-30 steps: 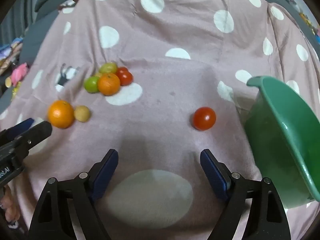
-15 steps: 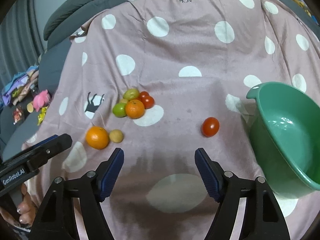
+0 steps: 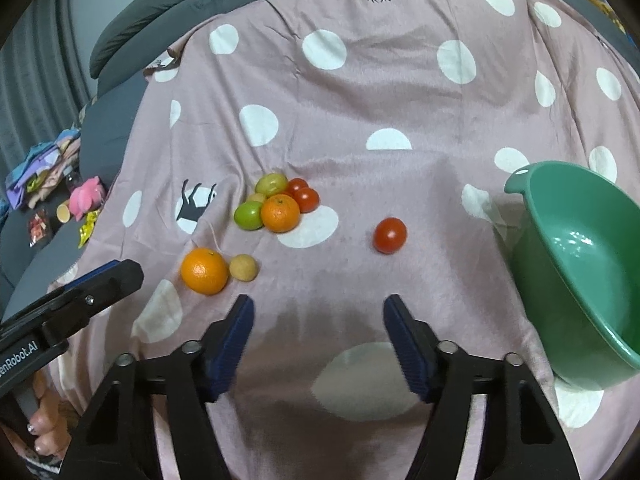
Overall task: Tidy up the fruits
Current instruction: 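Move the right gripper toward the large orange near the fruit cluster, then grasp the large orange with the right gripper while the left gripper grasps the other orange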
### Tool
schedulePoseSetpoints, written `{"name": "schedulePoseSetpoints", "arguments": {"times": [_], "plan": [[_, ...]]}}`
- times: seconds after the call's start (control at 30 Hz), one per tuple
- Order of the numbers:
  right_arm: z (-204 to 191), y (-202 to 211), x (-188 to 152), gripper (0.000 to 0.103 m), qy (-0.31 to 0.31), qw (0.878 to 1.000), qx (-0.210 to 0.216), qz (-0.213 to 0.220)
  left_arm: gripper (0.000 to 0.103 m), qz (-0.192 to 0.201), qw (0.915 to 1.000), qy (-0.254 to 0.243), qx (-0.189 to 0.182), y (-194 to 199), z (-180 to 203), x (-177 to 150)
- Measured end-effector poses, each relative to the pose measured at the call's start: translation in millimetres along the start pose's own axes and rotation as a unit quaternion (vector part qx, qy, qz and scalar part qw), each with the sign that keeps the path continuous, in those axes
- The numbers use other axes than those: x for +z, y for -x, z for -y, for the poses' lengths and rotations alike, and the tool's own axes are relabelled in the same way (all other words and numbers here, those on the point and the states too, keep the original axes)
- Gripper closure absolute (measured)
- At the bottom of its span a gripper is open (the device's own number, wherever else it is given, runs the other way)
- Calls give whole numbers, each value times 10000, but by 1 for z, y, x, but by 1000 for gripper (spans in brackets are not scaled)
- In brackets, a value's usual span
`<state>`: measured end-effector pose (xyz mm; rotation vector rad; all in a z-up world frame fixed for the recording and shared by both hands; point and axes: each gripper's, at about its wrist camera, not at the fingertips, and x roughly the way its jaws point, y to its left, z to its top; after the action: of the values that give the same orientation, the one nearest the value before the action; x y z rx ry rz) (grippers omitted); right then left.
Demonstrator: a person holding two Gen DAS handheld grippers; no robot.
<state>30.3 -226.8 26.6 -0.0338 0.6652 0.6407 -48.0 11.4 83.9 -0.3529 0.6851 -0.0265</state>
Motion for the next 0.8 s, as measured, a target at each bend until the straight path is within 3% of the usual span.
{"name": "schedulePoseSetpoints", "arguments": {"times": [0.13, 0.3, 0.4, 0.47, 0.67, 0.8], "plan": [[-2, 0, 5, 39, -118, 9999, 53, -104, 78, -70, 9999, -119, 24, 2, 2, 3], [2, -3, 29, 39, -671, 9963, 280, -459, 79, -340, 9994, 3, -83, 1, -5, 32], [5, -12, 45, 44, -989, 9915, 576, -623, 79, -435, 9980, -455, -70, -5, 3, 56], [1, -22, 63, 46, -1108, 9887, 696, -734, 79, -659, 9961, -553, -180, -20, 2, 60], [-17, -77, 90, 46, -881, 9884, 702, -1015, 80, -1191, 9921, -187, -343, -60, -19, 42], [-21, -113, 97, 50, -871, 9846, 724, -1335, 80, -1184, 9917, -257, -420, -63, -15, 45]]}}
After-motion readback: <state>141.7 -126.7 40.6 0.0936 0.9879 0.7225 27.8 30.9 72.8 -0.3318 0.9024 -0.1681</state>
